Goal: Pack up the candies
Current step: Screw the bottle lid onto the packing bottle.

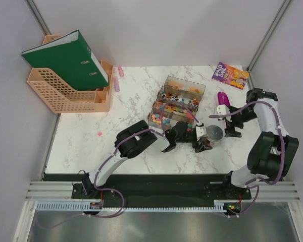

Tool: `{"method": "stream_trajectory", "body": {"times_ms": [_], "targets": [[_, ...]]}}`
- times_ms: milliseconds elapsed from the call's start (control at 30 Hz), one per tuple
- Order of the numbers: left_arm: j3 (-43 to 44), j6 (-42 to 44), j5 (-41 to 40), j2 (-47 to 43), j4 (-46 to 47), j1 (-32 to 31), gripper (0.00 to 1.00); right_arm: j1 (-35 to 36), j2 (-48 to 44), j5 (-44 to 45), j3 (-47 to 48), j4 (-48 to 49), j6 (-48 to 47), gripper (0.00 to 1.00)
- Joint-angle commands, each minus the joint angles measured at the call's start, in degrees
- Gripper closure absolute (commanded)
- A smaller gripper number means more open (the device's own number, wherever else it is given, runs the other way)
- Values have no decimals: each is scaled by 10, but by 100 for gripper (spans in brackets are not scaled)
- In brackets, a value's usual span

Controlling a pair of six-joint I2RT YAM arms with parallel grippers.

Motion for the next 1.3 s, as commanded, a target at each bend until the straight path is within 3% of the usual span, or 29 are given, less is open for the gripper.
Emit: {"method": "stream_trajectory", "body": {"times_ms": [0,433,1267], "targets": [[-74,119,-93,114,-355,26,98,32,11,-32,25,-80,-30,2],[-66,120,-94,119,-360,27,98,116,-3,-8,3,-80,32,2],[-68,124,-94,118,-365,20,98,137,-11,6,-32,-81,62,2]]}}
